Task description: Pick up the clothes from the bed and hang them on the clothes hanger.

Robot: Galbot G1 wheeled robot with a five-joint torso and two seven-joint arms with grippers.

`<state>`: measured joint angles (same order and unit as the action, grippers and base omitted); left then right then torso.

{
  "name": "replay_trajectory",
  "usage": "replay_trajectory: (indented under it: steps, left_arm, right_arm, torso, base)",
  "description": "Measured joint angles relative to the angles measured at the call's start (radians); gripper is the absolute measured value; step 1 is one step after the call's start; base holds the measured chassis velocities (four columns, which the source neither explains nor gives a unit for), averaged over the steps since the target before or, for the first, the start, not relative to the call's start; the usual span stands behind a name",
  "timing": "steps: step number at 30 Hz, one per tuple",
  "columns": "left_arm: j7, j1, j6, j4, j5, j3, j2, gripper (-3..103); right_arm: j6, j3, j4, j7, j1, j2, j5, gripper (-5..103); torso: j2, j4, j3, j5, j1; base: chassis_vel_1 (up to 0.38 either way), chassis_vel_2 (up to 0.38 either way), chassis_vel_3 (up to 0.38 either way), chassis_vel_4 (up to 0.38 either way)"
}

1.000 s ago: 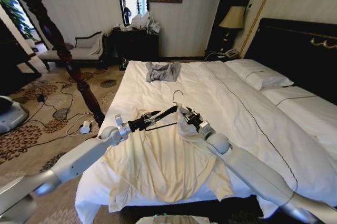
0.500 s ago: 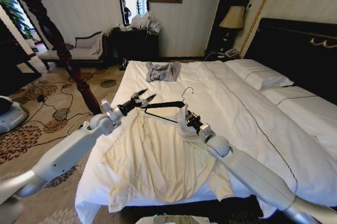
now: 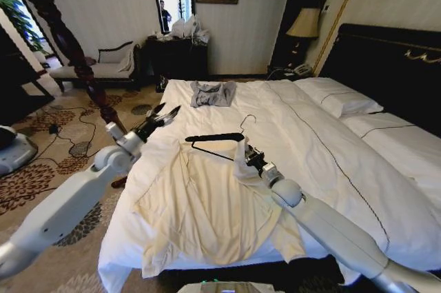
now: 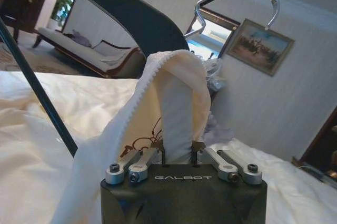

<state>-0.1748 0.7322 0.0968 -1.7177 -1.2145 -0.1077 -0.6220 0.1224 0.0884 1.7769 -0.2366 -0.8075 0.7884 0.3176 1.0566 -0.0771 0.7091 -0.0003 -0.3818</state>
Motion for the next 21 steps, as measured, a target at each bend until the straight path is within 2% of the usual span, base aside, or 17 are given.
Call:
replay_trajectory:
  steps: [4,10,13,16,17,21]
  left_arm:
    - [0.023,0.077,-0.006,0.018,0.0,-0.034,-0.009,100]
    - [0.056,0.072,-0.027,0.106,0.002,-0.015,-0.052,100]
    - [0.108,0.008,-0.075,0.182,0.019,0.033,-0.089,100]
    - [0.131,-0.018,-0.1,0.208,0.021,0.052,-0.107,100]
    - [0.159,-0.048,-0.138,0.237,0.003,0.074,-0.132,100]
    - [0.204,-0.093,-0.179,0.29,-0.017,0.109,-0.183,100]
  right_arm:
    - [0.0,-0.01,0.002,-0.001,-0.009,-0.008,-0.015,23]
    - [0.001,-0.01,0.017,-0.005,-0.019,-0.01,-0.017,23]
    - [0.002,-0.011,0.024,-0.005,-0.035,-0.015,-0.02,23]
    - [0.002,-0.012,0.025,-0.005,-0.041,-0.015,-0.023,23]
    - [0.002,-0.012,0.025,-0.005,-0.044,-0.015,-0.026,23]
    - [0.002,-0.011,0.025,-0.005,-0.043,-0.015,-0.026,23]
  torso:
    - [0.0,-0.0008,0.0,0.0004,0.0]
    - [0.0,-0.0003,0.0,0.0001,0.0]
    - [0.0,-0.0009,0.0,0.0004,0.0]
    - [0.0,-0.001,0.0,0.0003,0.0]
    - [0.0,-0.0008,0.0,0.0005,0.0]
    - [0.0,-0.0007,0.0,0.0004,0.0]
  base:
    - [0.0,0.0,0.0,0.0]
    - [0.0,0.0,0.0,0.0]
    - [0.0,0.0,0.0,0.0]
    - [0.0,0.0,0.0,0.0]
    - [0.0,0.0,0.0,0.0]
    - [0.0,0.0,0.0,0.0]
